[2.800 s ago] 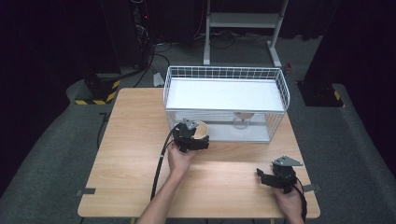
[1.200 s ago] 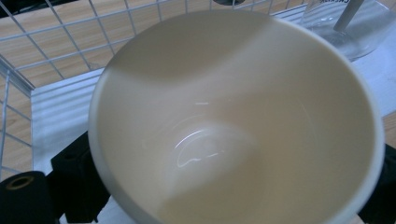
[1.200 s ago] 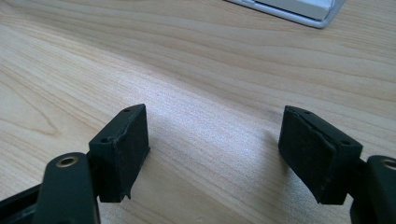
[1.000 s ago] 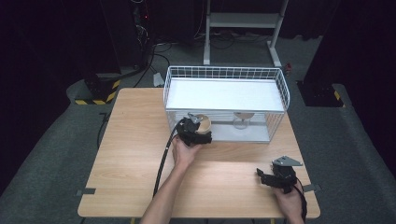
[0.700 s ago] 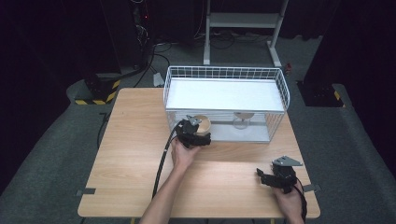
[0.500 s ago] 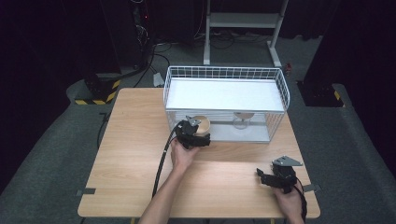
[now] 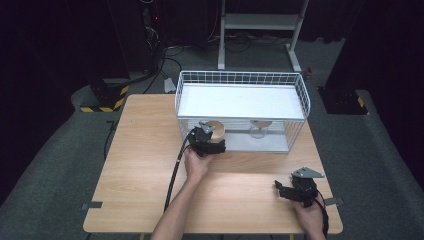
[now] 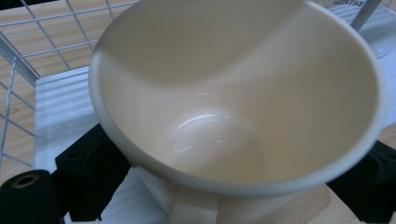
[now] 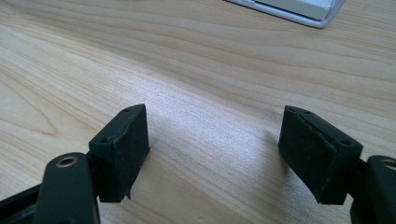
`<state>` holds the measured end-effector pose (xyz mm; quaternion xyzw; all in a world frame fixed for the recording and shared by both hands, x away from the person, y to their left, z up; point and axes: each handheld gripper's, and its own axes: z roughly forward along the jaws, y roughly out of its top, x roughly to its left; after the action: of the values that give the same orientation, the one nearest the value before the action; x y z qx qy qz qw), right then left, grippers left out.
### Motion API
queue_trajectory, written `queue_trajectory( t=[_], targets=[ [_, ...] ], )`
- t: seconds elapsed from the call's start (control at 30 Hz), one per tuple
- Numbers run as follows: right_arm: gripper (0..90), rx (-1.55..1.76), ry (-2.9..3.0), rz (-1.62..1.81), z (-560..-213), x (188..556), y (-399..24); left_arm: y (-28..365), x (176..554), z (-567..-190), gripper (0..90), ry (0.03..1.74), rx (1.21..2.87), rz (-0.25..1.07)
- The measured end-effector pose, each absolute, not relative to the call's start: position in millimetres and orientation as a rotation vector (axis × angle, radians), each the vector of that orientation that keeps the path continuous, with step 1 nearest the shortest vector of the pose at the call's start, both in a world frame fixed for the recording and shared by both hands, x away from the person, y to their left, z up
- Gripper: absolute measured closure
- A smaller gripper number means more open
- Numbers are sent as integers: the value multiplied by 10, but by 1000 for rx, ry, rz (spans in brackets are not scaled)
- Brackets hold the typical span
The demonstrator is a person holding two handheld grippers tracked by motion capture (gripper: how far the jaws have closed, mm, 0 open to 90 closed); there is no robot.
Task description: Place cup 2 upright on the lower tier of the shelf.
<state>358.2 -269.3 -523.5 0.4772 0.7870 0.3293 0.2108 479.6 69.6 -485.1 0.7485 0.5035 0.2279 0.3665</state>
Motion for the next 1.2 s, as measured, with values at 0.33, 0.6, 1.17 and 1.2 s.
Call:
queue_trajectory(
  t=[0.33,0.6,1.17,1.2],
  targets=[
    [242,1328,2187,915,-5235,3581,-2692,677,4856,-4824,88,1302,1950,631],
    [242,1329,2187,915,-5235,3580,-2692,697,4819,-4812,80,1292,1960,615],
    [242,1329,2187,914,-5235,3580,-2692,737,4671,-4868,131,1311,1962,619],
    [242,1332,2187,914,-5234,3579,-2691,728,4664,-4874,133,1313,1958,627]
  ],
)
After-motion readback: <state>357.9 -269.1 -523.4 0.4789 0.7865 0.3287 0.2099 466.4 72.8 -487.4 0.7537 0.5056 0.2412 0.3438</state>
